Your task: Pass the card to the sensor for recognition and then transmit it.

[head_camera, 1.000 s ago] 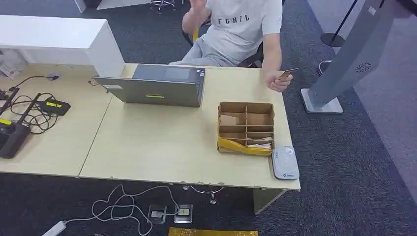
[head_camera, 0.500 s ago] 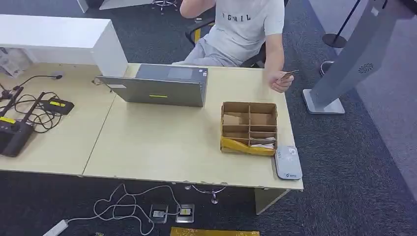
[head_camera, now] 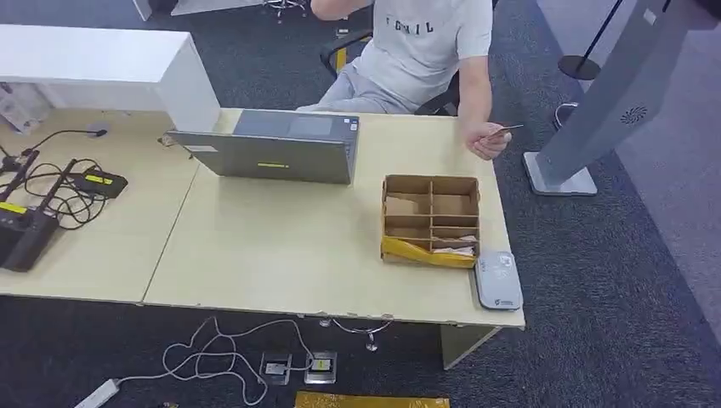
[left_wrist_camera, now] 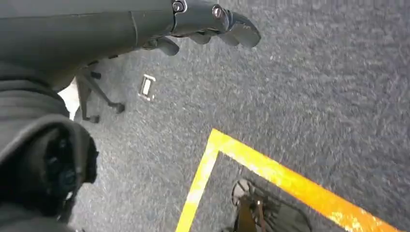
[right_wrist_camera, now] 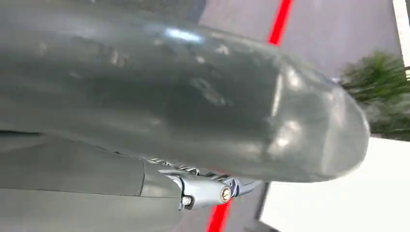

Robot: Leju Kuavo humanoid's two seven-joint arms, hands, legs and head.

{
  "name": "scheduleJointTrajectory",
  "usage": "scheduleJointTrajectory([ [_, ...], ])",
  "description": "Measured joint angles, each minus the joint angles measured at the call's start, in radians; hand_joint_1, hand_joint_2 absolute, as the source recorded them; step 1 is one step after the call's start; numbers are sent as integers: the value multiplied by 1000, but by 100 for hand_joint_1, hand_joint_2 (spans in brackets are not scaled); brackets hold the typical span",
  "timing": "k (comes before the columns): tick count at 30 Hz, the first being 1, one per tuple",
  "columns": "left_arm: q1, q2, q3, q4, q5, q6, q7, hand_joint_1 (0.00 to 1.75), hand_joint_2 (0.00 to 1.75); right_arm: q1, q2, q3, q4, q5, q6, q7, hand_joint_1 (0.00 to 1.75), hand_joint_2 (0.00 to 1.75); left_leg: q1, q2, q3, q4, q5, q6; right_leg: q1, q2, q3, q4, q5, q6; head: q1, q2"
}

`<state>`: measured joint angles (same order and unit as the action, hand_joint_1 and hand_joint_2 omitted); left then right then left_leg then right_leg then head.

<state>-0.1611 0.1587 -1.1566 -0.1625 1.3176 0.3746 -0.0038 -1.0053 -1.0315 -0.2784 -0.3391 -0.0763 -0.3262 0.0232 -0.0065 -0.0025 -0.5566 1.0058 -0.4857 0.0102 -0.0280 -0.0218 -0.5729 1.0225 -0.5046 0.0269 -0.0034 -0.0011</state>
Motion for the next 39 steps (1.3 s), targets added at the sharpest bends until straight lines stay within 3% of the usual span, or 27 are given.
scheduleJointTrajectory([
  [9,1,2,0,0,2,0,0,0,0,-24,-22,45,-6,-7,0,-14,0,0,3,-1,-1,0,-1,0,3,-1,1,-2,0,0,1,0],
  [12,1,2,0,0,2,-1,-6,0,0,-32,-24,58,-10,9,12,-45,0,0,3,-1,-1,0,-1,0,2,0,1,-1,0,0,1,0],
  [13,1,3,0,0,-2,-4,-7,0,0,-53,-24,71,-17,28,28,-53,0,175,2,-1,-1,0,-1,-1,2,0,1,-1,0,0,1,0],
  [17,0,8,0,0,-11,-18,-9,0,0,-159,-18,148,-66,53,153,-18,0,175,3,0,-2,0,0,-1,3,1,1,-1,0,0,0,0],
  [20,-1,12,0,0,-23,-33,-25,0,0,-156,-9,226,-158,-41,163,76,0,175,4,-1,0,0,1,-1,4,0,2,-1,0,0,2,0],
  [21,0,13,0,0,-26,-39,-33,0,0,-147,-8,250,-195,-61,180,58,0,175,4,-2,-1,0,1,-1,4,-1,1,-1,0,0,2,0],
  [24,0,18,0,0,-33,-40,-43,0,0,-217,14,353,-221,4,302,-127,0,175,2,0,-5,-1,1,-1,2,0,0,2,0,0,2,0],
  [25,0,20,-1,0,-35,-40,-45,0,0,-240,32,397,-228,43,326,-151,0,175,3,2,-4,-1,1,-1,3,3,0,2,1,-1,0,0],
  [26,-2,22,-1,0,-36,-42,-45,0,0,-247,45,448,-255,80,342,-128,0,175,4,4,-2,0,1,-1,4,4,1,1,1,-1,1,0],
  [29,-7,22,-1,0,-38,-50,-46,0,0,-233,73,585,-404,99,361,42,0,175,3,3,-1,0,2,-2,3,3,0,2,1,-1,2,0],
  [31,-6,26,-1,0,-38,-52,-47,0,0,-228,86,665,-498,80,363,106,0,175,4,2,-1,0,3,-3,4,2,-1,1,1,-1,1,0],
  [39,-3,30,-1,0,-45,-60,-47,0,0,-169,113,838,-700,-12,378,148,0,175,5,-1,-2,0,3,-3,4,0,-1,1,1,-1,1,0],
])
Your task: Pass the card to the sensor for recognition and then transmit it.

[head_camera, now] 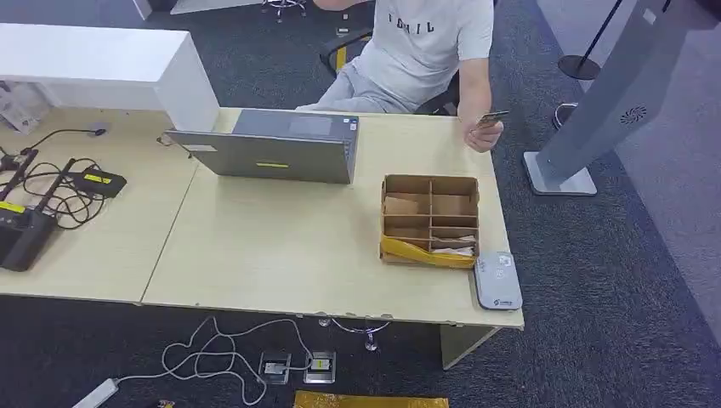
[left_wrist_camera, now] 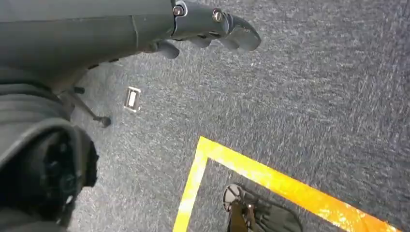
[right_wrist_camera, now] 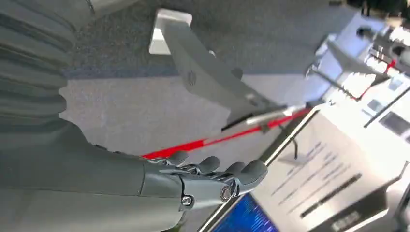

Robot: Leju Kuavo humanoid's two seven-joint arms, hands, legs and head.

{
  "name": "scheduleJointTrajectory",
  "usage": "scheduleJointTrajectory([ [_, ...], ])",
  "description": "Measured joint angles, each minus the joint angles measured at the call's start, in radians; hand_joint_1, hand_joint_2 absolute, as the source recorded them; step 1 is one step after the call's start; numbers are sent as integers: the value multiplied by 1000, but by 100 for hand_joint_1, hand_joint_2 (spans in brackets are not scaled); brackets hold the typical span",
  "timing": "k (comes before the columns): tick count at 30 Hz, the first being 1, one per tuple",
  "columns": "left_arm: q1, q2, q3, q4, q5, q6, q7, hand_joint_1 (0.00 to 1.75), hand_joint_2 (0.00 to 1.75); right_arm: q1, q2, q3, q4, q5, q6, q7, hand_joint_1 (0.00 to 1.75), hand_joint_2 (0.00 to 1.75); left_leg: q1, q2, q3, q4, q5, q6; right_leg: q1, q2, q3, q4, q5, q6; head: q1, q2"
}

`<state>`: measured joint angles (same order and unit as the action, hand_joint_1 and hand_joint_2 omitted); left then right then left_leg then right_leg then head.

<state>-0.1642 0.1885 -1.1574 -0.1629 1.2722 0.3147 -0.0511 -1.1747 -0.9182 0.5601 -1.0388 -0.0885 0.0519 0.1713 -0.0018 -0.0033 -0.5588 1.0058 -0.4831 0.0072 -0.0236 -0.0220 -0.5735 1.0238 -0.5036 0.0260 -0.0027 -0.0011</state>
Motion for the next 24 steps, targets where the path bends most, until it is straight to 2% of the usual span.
scheduleJointTrajectory([
  [3,0,0,0,0,0,-1,0,0,0,19,10,54,-47,-1,36,8,0,175,0,0,0,0,0,0,0,0,0,0,0,0,0,0],
  [6,0,1,0,0,0,-3,0,0,0,30,19,85,-77,-2,46,16,0,175,0,0,0,0,0,0,0,0,0,0,0,0,0,0],
  [10,2,3,0,0,-5,-9,0,0,0,33,24,126,-99,-6,95,33,0,175,0,0,0,0,0,0,0,0,0,0,0,0,0,0],
  [17,2,3,-3,0,-10,-10,0,0,0,83,28,199,-138,34,50,35,0,175,0,0,0,0,0,0,0,0,-1,0,0,0,0,0],
  [24,3,3,-4,0,-11,-10,0,0,0,97,27,251,-157,40,44,35,0,175,0,1,0,0,0,0,0,1,-1,0,0,0,0,0],
])
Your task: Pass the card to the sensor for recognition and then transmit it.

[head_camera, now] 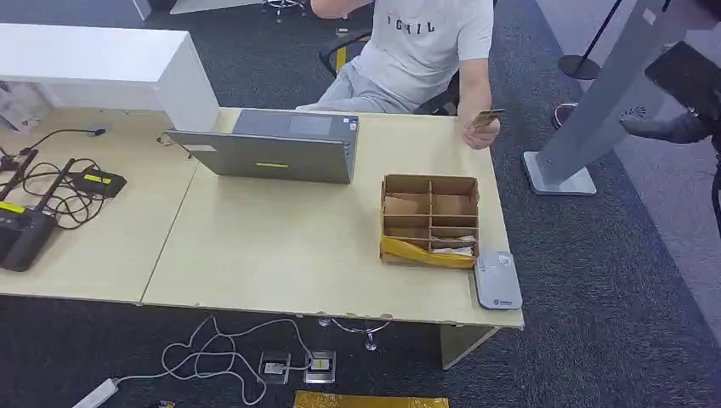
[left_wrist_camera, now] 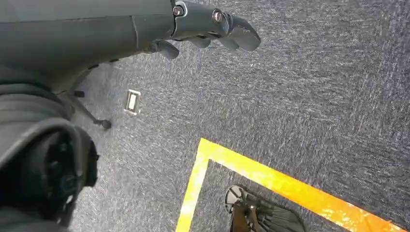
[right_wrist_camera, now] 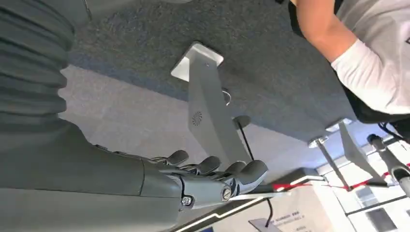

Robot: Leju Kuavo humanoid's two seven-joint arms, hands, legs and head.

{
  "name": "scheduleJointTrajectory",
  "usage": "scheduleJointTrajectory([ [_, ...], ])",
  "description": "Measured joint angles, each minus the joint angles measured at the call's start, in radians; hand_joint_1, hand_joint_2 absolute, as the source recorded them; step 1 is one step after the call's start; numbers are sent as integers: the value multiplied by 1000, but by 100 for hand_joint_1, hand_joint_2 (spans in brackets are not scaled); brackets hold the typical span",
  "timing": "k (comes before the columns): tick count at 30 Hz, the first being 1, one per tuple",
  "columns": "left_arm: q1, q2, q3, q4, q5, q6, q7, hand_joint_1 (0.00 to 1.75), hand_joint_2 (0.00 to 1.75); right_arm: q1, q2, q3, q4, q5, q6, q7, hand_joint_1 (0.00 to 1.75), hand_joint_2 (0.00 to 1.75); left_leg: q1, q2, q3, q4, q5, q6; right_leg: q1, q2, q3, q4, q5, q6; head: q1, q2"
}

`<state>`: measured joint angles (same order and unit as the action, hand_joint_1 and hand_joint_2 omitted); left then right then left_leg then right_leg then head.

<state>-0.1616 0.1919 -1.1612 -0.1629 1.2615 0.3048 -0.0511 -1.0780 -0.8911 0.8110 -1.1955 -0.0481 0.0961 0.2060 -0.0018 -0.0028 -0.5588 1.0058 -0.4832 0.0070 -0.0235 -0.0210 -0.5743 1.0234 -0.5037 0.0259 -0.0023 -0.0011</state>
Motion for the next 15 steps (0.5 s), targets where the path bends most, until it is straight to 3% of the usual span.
scheduleJointTrajectory([
  [6,0,0,-1,0,-3,0,0,0,0,8,-2,35,-12,60,-42,-24,0,175,0,0,0,0,0,0,0,0,0,0,0,0,0,0],
  [11,2,0,-7,0,-11,17,2,0,0,42,-9,79,-18,490,-327,-179,0,175,0,0,0,0,0,0,0,1,0,0,0,0,0,0],
  [15,2,-3,-8,0,-11,27,6,0,0,63,0,107,13,600,-413,-250,0,175,0,0,-1,0,-1,-1,0,0,0,0,0,0,0,0],
])
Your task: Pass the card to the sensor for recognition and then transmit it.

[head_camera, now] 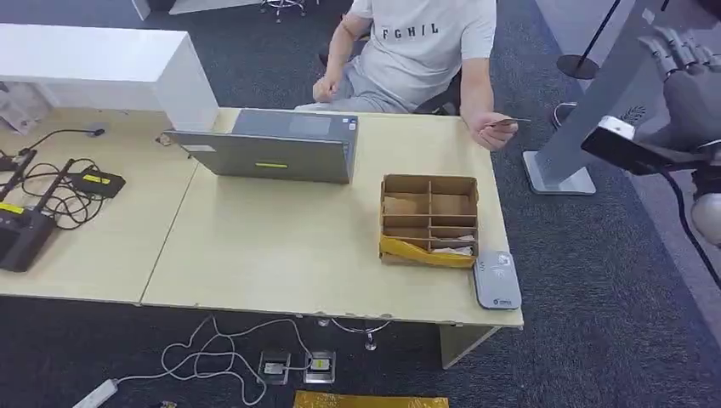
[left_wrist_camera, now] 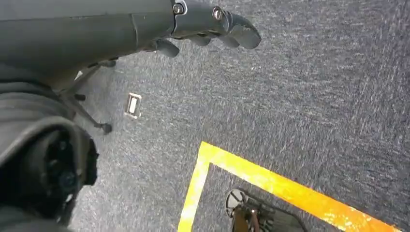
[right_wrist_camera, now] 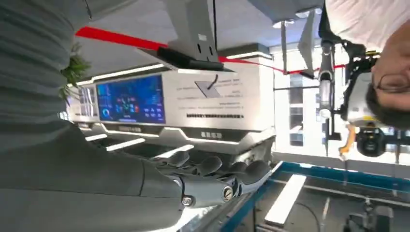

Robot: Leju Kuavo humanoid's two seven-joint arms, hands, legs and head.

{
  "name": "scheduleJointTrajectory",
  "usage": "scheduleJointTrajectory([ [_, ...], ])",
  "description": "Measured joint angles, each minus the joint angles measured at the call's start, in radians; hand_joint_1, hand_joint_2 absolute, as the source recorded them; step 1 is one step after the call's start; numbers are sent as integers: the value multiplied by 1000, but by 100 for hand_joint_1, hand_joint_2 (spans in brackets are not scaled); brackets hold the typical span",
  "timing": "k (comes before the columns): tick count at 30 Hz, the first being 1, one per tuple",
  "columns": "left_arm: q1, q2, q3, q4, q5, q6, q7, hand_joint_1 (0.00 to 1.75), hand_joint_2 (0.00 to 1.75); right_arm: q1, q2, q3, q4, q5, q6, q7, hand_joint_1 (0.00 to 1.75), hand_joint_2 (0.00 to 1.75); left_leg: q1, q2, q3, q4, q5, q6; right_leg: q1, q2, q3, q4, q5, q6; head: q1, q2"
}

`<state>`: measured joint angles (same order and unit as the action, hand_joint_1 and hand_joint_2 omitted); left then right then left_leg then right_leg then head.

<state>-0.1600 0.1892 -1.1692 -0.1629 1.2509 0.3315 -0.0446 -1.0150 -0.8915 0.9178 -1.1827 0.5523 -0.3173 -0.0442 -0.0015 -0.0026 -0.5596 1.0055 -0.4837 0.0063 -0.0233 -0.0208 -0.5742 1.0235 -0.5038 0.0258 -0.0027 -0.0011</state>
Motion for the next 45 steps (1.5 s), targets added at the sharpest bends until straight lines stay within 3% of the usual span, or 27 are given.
scheduleJointTrajectory([
  [4,0,-3,-5,0,0,2,4,0,0,17,44,21,68,44,-42,-20,0,175,0,0,0,0,0,0,0,0,0,0,0,0,0,0],
  [13,0,-3,-16,0,-2,2,17,0,0,61,106,25,148,84,-64,-14,0,175,0,-1,-1,0,0,0,0,-1,0,0,0,0,0,0],
  [19,-1,-5,-17,0,0,5,21,0,0,63,171,19,205,100,-23,-22,0,175,0,0,0,0,1,0,0,0,-1,0,0,0,0,0],
  [26,0,-6,-17,0,-2,-9,19,0,0,77,212,2,232,-3,102,13,0,175,0,-1,0,0,1,0,0,-1,0,0,0,0,1,0],
  [27,0,-6,-17,0,-2,-10,18,0,0,82,215,-1,232,-8,111,22,117,175,0,-1,-1,0,1,0,0,-1,-1,0,0,0,0,0],
  [28,0,-6,-17,0,-2,-10,17,0,0,86,217,-5,232,-9,117,24,175,175,0,-1,-1,0,1,0,0,-1,-1,0,0,0,0,0],
  [45,1,-6,-17,0,-2,-5,17,0,0,94,233,-40,211,26,124,40,175,175,0,0,0,0,1,0,0,0,-1,0,0,0,0,0],
])
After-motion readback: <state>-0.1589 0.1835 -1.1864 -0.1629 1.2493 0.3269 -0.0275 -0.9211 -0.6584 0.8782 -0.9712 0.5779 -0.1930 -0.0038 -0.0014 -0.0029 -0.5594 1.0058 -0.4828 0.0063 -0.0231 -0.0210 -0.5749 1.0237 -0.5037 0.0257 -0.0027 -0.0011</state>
